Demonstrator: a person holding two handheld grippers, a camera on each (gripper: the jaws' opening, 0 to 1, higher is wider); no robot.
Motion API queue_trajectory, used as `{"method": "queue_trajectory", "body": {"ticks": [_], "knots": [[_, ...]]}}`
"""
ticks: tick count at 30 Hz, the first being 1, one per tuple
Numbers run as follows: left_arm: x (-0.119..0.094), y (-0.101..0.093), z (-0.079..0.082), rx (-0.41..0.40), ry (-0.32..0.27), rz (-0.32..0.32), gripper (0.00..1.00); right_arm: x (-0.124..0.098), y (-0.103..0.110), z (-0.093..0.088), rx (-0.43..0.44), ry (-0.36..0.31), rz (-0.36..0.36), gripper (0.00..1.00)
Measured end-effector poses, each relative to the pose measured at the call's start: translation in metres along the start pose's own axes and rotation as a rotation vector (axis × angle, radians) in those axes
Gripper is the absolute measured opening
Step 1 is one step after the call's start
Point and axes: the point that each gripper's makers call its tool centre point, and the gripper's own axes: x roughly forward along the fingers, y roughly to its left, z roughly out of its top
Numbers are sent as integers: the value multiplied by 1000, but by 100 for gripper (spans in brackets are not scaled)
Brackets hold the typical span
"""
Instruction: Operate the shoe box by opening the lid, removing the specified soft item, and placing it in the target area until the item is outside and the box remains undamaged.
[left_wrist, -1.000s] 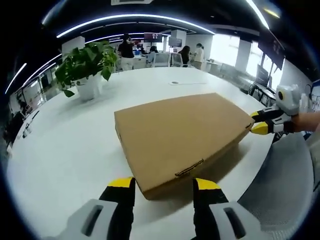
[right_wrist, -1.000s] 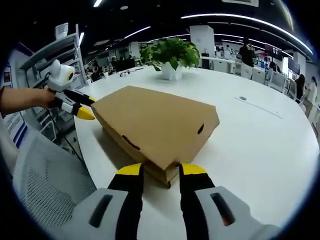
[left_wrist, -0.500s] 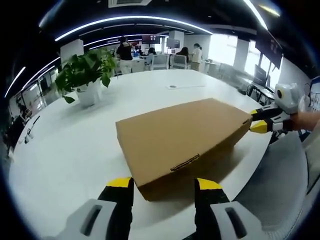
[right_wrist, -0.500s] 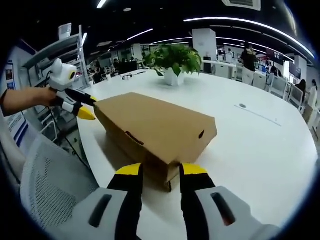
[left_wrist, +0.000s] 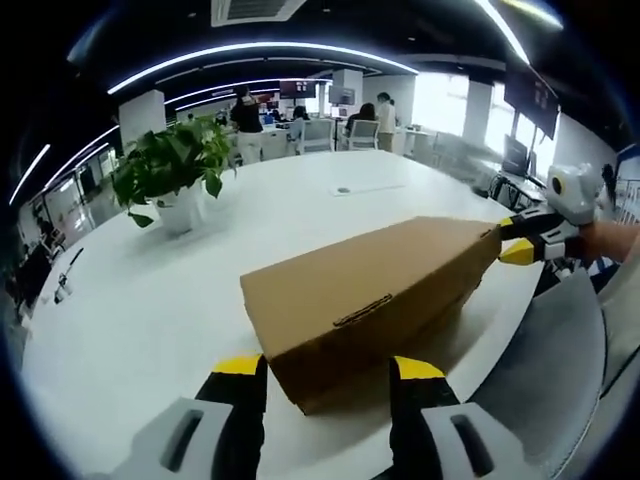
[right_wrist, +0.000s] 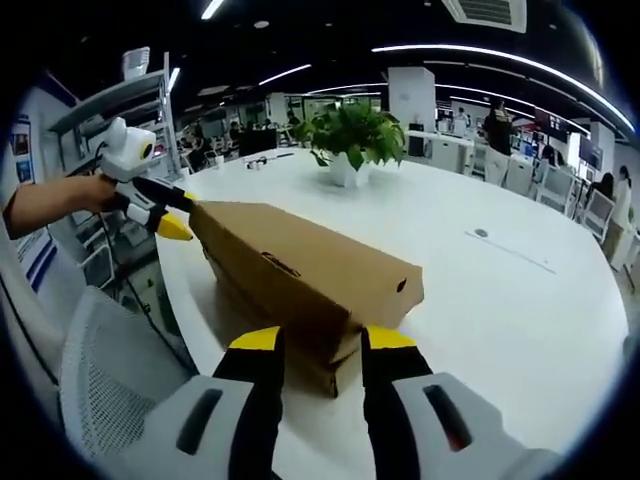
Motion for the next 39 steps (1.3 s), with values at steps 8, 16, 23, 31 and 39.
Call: {"method": "queue_trajectory", "body": {"ticks": [8,16,23,31,39], "knots": [[-5,4,18,27,-18,1,51,-4,-3,18,-46,-33,-6,28],[-7,12,40,32,-66,10,48,-5,-12,39,-74,-66,-16,28],[-8,19,58,25,-108,14,45,-4,-21,56,-93,-90,-27,27],[-6,36,73,50,-138,50,33,-1,-34,73,-105,-111,-46,25],[-2,51,88,55,-182,71,23,5,-50,89,-105,-126,-72,21]]}}
